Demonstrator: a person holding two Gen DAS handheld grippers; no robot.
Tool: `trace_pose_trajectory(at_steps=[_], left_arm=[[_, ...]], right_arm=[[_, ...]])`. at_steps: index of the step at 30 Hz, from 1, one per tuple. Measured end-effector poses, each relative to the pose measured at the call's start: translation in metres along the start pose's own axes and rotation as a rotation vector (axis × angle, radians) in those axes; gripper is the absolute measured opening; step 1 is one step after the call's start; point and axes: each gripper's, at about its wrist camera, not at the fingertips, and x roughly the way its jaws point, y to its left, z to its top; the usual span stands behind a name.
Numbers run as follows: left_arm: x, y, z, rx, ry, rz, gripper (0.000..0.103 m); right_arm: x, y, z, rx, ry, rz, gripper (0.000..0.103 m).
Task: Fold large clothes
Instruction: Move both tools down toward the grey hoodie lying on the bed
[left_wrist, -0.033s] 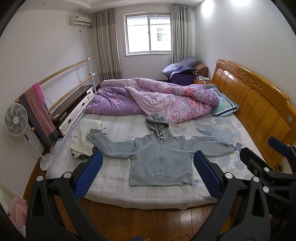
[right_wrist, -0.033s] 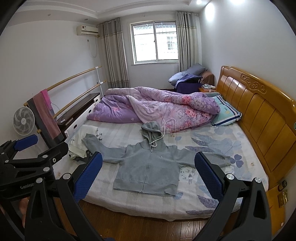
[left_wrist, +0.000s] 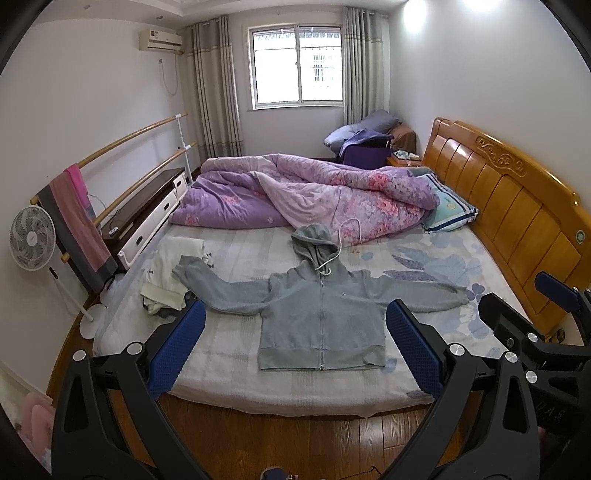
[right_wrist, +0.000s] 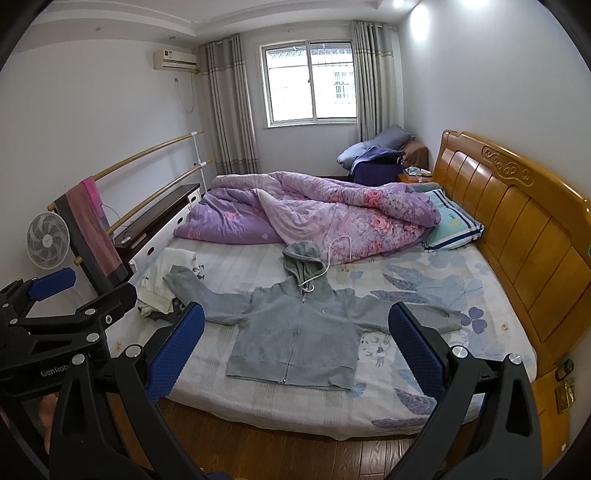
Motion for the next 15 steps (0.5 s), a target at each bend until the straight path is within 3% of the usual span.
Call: trace_pose_trajectory(at_steps=[8,15], left_arm=[[0.051,0.008,0.006,0.002,0.074,0.010,0.098],[0.138,0.039,0.022,0.005,0.135,-0.004,0.098]], right_arm=[[0.056,0.010,0.007,-0.007,0.051,0.017,0.096],[0.138,0.029,0.018,0.012,0.104,-0.008,0.096]])
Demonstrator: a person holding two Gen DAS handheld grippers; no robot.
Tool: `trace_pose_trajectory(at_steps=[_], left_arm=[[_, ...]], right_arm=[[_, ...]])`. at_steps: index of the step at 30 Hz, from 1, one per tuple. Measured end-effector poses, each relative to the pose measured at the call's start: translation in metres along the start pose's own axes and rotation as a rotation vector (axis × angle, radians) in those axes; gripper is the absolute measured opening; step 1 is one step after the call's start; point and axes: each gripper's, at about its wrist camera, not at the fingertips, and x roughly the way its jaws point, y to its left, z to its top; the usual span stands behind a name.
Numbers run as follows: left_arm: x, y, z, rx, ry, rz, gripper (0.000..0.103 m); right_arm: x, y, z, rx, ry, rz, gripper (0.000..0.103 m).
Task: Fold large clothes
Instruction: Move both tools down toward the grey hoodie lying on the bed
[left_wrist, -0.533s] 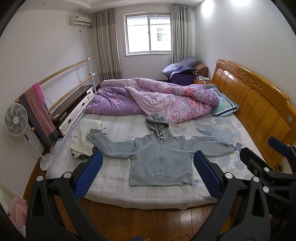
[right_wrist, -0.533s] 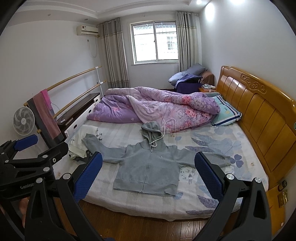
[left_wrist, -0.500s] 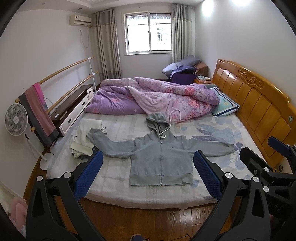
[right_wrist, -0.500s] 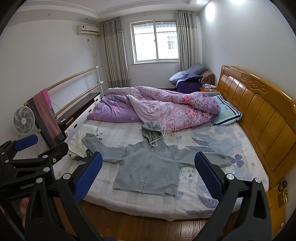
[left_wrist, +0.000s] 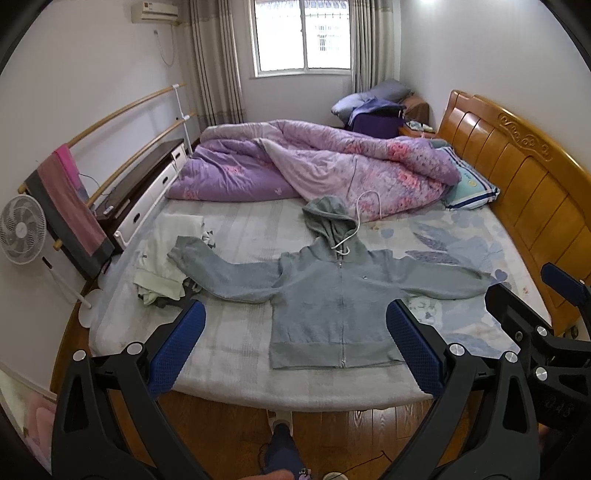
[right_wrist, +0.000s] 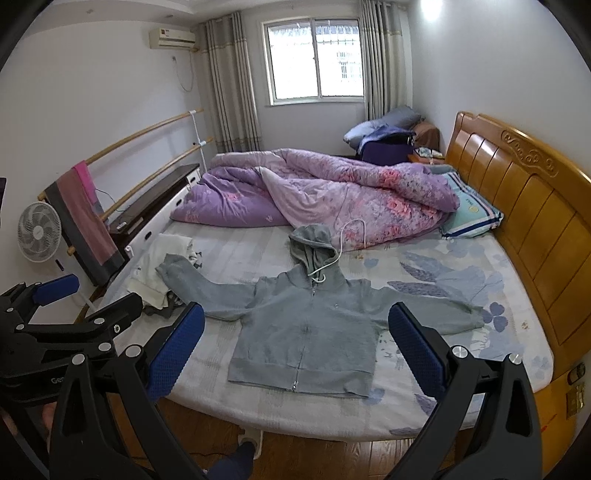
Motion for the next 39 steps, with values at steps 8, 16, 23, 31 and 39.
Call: trace_pose_trajectory(at_steps=[8,16,23,31,39], left_arm=[[0.146,0.078,0.050,-0.027,0.109,-0.085,0.098],[0.307,0.158,0.069,-0.090,0.192,-0.133,0.098],[0.416,0.245,0.058,-0.262,0.295,-0.095,0.098],[0.499,0.349,0.031,-0.380,0.336,0.129,0.098],[0.554,0.429,0.013,-0.503,0.365,0.236,0.073]], right_arm=[[0.143,0.036,0.034,0.056,0.043,-0.008,0.096],[0.302,0.088,0.044,0.096,0.150,-0.020,0.096],[0.418,0.126,0.043,0.095,0.286,-0.040,0.096],[0.494,0.143,0.024,0.062,0.385,-0.078,0.096],[0.544,0.136,-0.006,0.054,0.496,-0.111,0.096]])
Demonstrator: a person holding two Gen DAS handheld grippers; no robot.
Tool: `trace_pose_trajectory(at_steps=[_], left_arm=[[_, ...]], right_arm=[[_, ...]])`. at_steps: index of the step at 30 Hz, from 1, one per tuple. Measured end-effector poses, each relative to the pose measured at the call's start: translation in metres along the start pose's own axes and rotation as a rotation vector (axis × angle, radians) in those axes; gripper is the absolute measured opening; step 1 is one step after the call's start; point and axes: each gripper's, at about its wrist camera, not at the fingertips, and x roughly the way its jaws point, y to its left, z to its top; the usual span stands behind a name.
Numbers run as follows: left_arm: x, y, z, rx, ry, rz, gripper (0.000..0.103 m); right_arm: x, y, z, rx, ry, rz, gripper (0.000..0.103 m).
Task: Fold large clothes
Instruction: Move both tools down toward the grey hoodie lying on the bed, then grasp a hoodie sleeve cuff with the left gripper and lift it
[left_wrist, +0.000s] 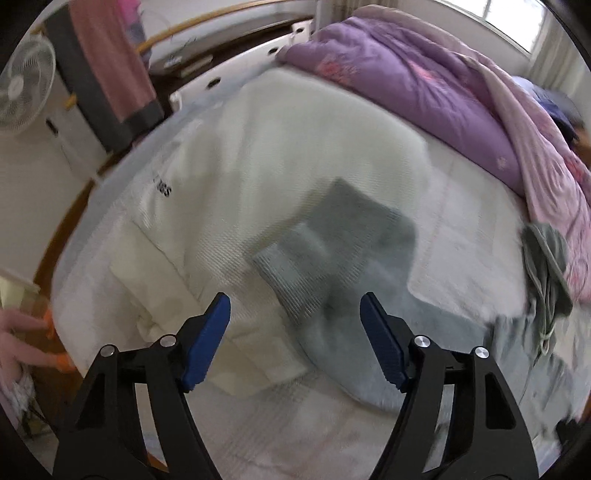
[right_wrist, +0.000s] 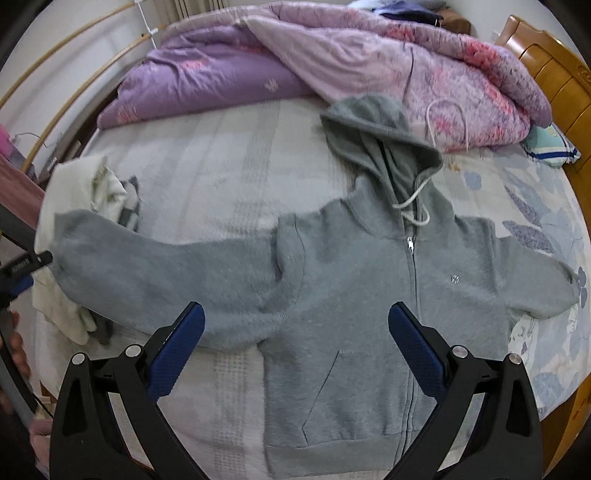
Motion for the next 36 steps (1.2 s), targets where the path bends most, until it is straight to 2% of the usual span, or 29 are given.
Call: trace_pose_trajectory(at_steps=[5,7,9,10,11,12,14,15,16,17,19,20,21,25,28,30,32,33,36], left_arm=[[0.025,0.011,0.009,-0.065,0.023,-0.016,0.071],[0.031,0.011,0.010,-0.055,0.031,-0.019,0.062],[0.036,0.008,0.011,-0.028,0.044,0.023,0.047],[0.040,0.009,0.013,-0.034,0.057,0.014,0.039],[0.042,0.010,0.014,-0.056,0.069,-0.036,0.014],[0.042,0.011,0.014,-0.075,0.072,-0.073,0.007],[0.035,0.010,0.016,-0.074,0.044,-0.047,0.007],[0.028,0.009,0.017,-0.073,0.022,-0.022,0.007],[0.014,0.008,0.017,-0.083,-0.014,-0.008,0.007],[0.000,0.009,0.016,-0.094,-0.048,-0.002,0.007],[-0.031,0.011,0.011,-0.101,-0.119,0.026,0.007],[-0.044,0.012,0.008,-0.102,-0.151,0.051,0.007],[-0.054,0.013,0.006,-0.106,-0.171,0.065,0.007],[-0.098,0.020,-0.003,-0.117,-0.260,0.086,0.007],[-0.116,0.011,-0.010,-0.106,-0.277,0.061,0.007],[-0.126,-0.008,-0.018,-0.067,-0.298,0.036,0.007],[-0.133,-0.034,-0.025,-0.009,-0.320,0.049,0.007],[-0.137,-0.050,-0.028,0.017,-0.328,0.023,0.007],[-0.149,-0.095,-0.039,0.082,-0.350,-0.029,0.007]], right_arm=[[0.035,-0.003,-0.003,-0.007,0.051,0.017,0.096],[0.054,-0.006,-0.001,-0.002,0.083,0.028,0.096],[0.071,-0.007,0.000,0.010,0.110,0.039,0.096],[0.082,-0.009,0.002,0.021,0.126,0.051,0.096],[0.091,-0.009,0.003,0.029,0.133,0.056,0.095],[0.099,-0.011,0.004,0.032,0.136,0.061,0.095],[0.118,-0.010,0.006,0.029,0.153,0.101,0.092],[0.125,-0.009,0.006,0.019,0.160,0.114,0.085],[0.137,-0.006,0.007,-0.003,0.175,0.146,0.061],[0.146,-0.004,0.007,-0.012,0.189,0.174,0.044],[0.165,0.000,0.006,-0.016,0.219,0.220,0.033],[0.175,0.002,0.004,-0.014,0.238,0.253,0.024],[0.181,0.004,0.003,-0.012,0.250,0.273,0.020],[0.200,0.019,-0.008,-0.010,0.302,0.379,0.012],[0.212,0.035,-0.015,-0.036,0.346,0.456,0.011],[0.218,0.039,-0.015,-0.063,0.352,0.460,0.011],[0.215,0.033,-0.011,-0.052,0.346,0.485,0.011],[0.210,0.028,-0.008,-0.042,0.331,0.500,0.011],[0.175,-0.013,0.003,0.000,0.244,0.552,0.011]])
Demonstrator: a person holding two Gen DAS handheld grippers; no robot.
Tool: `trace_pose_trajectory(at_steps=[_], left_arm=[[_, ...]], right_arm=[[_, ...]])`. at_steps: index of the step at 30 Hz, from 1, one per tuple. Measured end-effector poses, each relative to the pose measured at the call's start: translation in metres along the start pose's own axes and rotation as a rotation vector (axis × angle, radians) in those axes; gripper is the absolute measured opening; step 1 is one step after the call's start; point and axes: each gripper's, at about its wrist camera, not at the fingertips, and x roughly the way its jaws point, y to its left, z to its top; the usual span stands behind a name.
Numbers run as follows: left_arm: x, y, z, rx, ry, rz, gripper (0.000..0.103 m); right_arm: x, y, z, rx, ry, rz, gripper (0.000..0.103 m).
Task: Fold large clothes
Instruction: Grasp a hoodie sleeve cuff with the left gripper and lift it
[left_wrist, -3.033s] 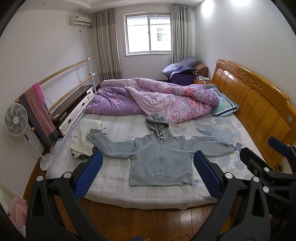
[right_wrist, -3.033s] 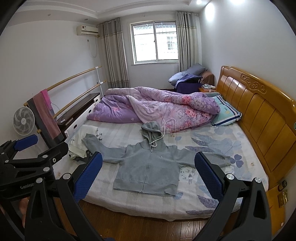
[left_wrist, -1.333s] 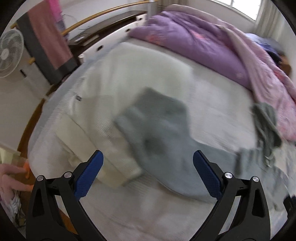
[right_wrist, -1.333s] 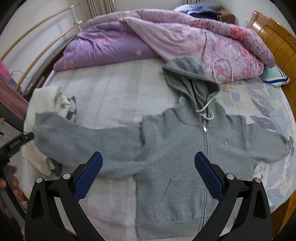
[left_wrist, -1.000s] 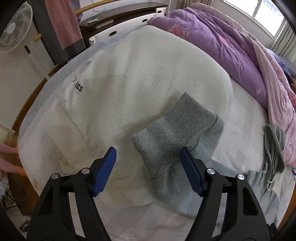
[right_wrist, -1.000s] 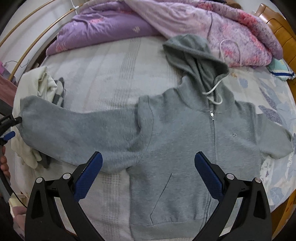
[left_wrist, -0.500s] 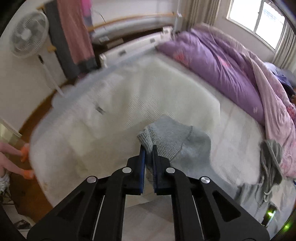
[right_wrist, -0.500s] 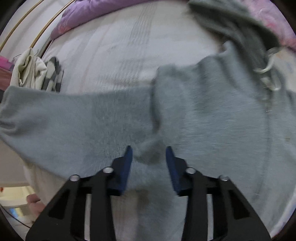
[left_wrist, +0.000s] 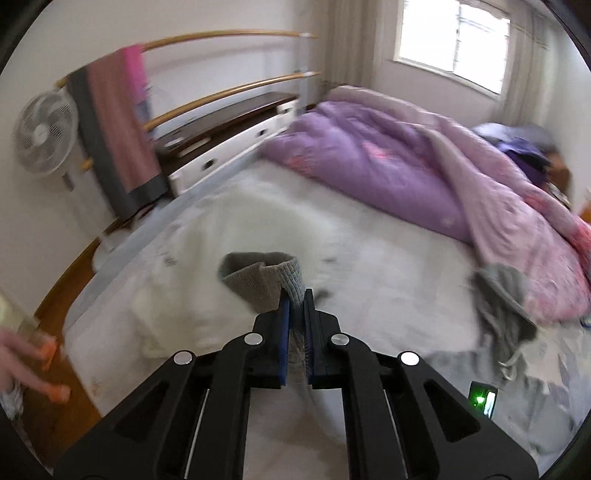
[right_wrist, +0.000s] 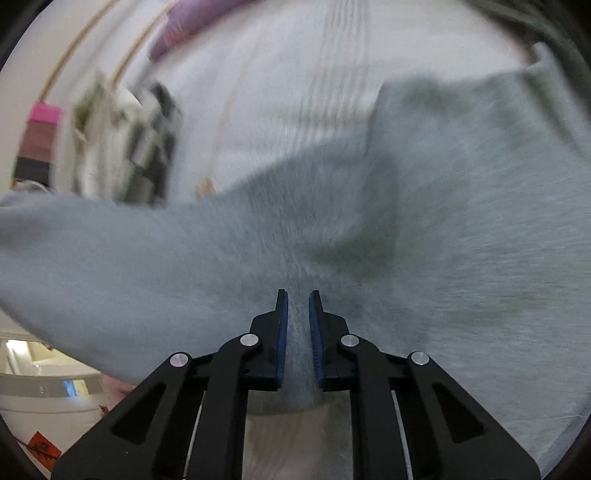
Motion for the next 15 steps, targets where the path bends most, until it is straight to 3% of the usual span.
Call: trace_pose_trajectory(at_steps=[4,7,10,12,15], left_arm=[[-0.009,-0.095,-0.017,0.090,-0.004,-0.150,0.007],[-0.009,-0.180,-0.044,0.144,0.024,-0.291,0.007],[-0.005,-0.260,-0.077,0.190,0.083,-0.388,0.007],[-0.002,-0.320,-0.104,0.231,0.116,-0.458,0.007],[0.014,-0.380,-0.147,0.249,0.205,-0.543,0.007]], right_arm=[[-0.072,-0.050,-0.009,0.078,-0.110,0.012,0.011],[-0.131,-0.102,-0.020,0.142,-0.188,-0.024,0.011],[-0.194,-0.161,-0.036,0.223,-0.263,-0.085,0.012],[-0.221,-0.196,-0.046,0.269,-0.292,-0.126,0.014],[-0.246,-0.235,-0.061,0.326,-0.321,-0.173,0.014]])
